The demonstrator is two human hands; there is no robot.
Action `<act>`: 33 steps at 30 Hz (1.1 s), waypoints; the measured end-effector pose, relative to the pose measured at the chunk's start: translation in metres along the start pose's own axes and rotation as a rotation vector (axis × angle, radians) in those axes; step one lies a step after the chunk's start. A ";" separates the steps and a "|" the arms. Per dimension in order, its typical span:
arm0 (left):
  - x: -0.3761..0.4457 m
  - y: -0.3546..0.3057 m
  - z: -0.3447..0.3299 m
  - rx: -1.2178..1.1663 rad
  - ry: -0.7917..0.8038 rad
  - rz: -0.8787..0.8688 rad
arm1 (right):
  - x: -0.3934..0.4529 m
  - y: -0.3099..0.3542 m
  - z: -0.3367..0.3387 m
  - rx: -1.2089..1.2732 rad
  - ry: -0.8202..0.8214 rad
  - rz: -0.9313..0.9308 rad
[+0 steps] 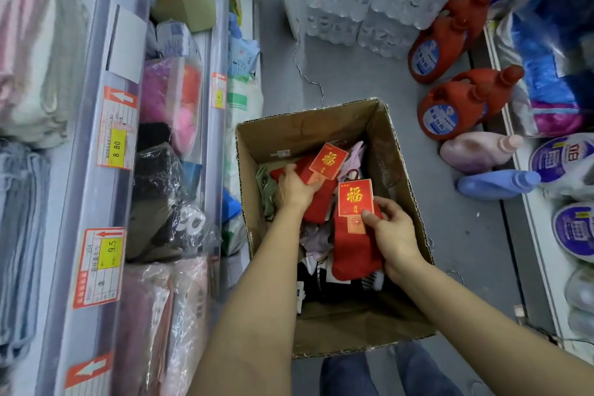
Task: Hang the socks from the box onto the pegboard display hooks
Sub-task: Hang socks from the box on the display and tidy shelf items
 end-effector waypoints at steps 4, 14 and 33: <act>-0.016 -0.017 0.000 0.085 0.104 -0.065 | -0.008 0.000 0.001 -0.007 0.001 0.021; -0.091 -0.006 0.043 -0.530 0.036 -0.161 | -0.038 0.033 0.009 0.048 0.093 0.142; -0.342 0.059 0.089 -1.139 -0.437 -0.263 | -0.170 0.095 0.047 0.034 0.709 0.449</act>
Point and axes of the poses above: each hand's wrist, its own x-axis towards the middle knuckle, its own z-axis out of the back of the hand, y = z × x, the point moved 7 cm from there along x, towards the middle knuckle, and after that the axes turned 5 degrees about z, right-handed, at the moved point
